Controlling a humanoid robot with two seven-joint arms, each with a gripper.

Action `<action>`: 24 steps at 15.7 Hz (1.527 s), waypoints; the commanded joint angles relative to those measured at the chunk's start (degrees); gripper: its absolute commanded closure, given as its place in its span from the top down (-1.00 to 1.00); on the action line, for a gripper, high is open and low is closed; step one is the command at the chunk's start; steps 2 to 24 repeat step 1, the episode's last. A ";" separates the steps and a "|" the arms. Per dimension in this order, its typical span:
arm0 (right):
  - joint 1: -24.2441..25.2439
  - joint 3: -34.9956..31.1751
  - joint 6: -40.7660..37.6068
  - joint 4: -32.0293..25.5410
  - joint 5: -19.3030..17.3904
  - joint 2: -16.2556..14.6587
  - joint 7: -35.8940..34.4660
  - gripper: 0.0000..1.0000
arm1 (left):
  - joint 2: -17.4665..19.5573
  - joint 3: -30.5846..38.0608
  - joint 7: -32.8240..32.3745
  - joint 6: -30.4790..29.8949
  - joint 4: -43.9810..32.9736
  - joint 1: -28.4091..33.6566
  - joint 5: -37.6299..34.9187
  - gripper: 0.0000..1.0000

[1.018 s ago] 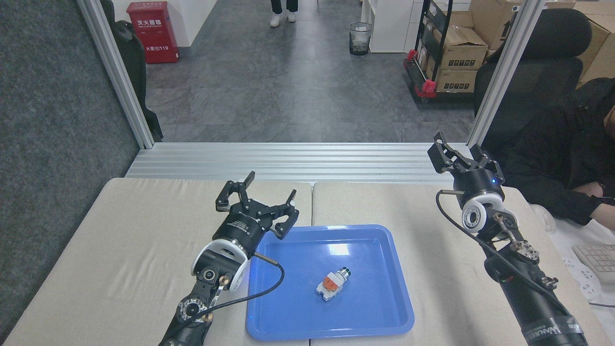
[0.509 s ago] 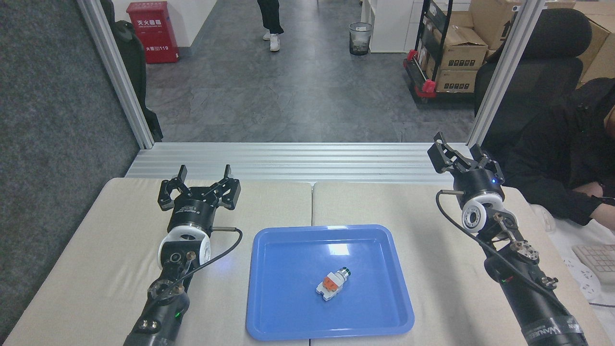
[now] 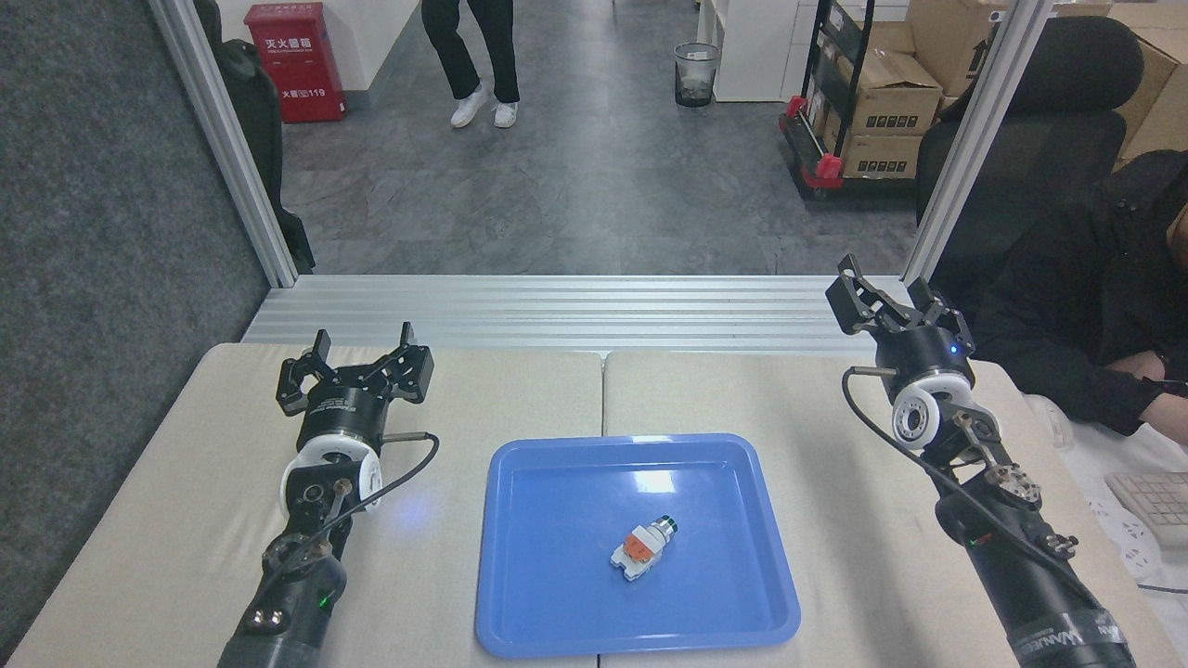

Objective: Pick up switch part and place in tray

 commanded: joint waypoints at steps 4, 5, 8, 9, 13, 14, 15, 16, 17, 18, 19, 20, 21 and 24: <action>0.00 0.00 0.04 0.00 -0.01 0.01 0.02 0.98 | 1.36 3.54 -0.13 -0.49 2.23 -0.51 0.95 0.99; 0.00 0.00 0.04 0.00 -0.01 0.01 0.02 0.98 | 1.36 3.54 -0.13 -0.49 2.23 -0.51 0.95 0.99; 0.00 0.00 0.04 0.00 -0.01 0.01 0.02 0.98 | 1.36 3.54 -0.13 -0.49 2.23 -0.51 0.95 0.99; 0.00 0.00 0.04 0.00 -0.01 0.01 0.02 0.98 | 1.36 3.54 -0.13 -0.49 2.23 -0.51 0.95 0.99; 0.00 0.00 0.04 0.00 -0.01 0.01 0.02 0.98 | 1.36 3.54 -0.13 -0.49 2.23 -0.51 0.95 0.99; 0.00 0.00 0.04 0.00 -0.01 0.01 0.02 0.98 | 1.36 3.54 -0.13 -0.49 2.23 -0.51 0.95 0.99; 0.00 0.00 0.04 0.00 -0.01 0.01 0.02 0.98 | 1.36 3.54 -0.13 -0.49 2.23 -0.51 0.95 0.99; 0.00 0.00 0.04 0.00 -0.01 0.01 0.02 0.98 | 1.36 3.54 -0.13 -0.49 2.23 -0.51 0.95 0.99; 0.00 0.00 0.04 0.00 -0.01 0.01 0.02 0.98 | 1.36 3.54 -0.13 -0.49 2.23 -0.51 0.95 0.99; 0.00 0.00 0.04 0.00 -0.01 0.01 0.02 0.98 | 1.36 3.54 -0.13 -0.49 2.23 -0.51 0.95 0.99; 0.00 0.00 0.04 0.00 -0.01 0.01 0.02 0.98 | 1.36 3.54 -0.13 -0.49 2.23 -0.51 0.95 0.99; 0.00 0.00 0.04 0.00 -0.01 0.01 0.02 0.98 | 1.36 3.54 -0.13 -0.49 2.23 -0.51 0.95 0.99; 0.00 0.00 0.04 0.00 -0.01 0.01 0.02 0.98 | 1.36 3.54 -0.13 -0.49 2.23 -0.51 0.95 0.99; 0.00 0.00 0.04 0.00 -0.01 0.01 0.02 0.98 | 1.36 3.54 -0.13 -0.49 2.23 -0.51 0.95 0.99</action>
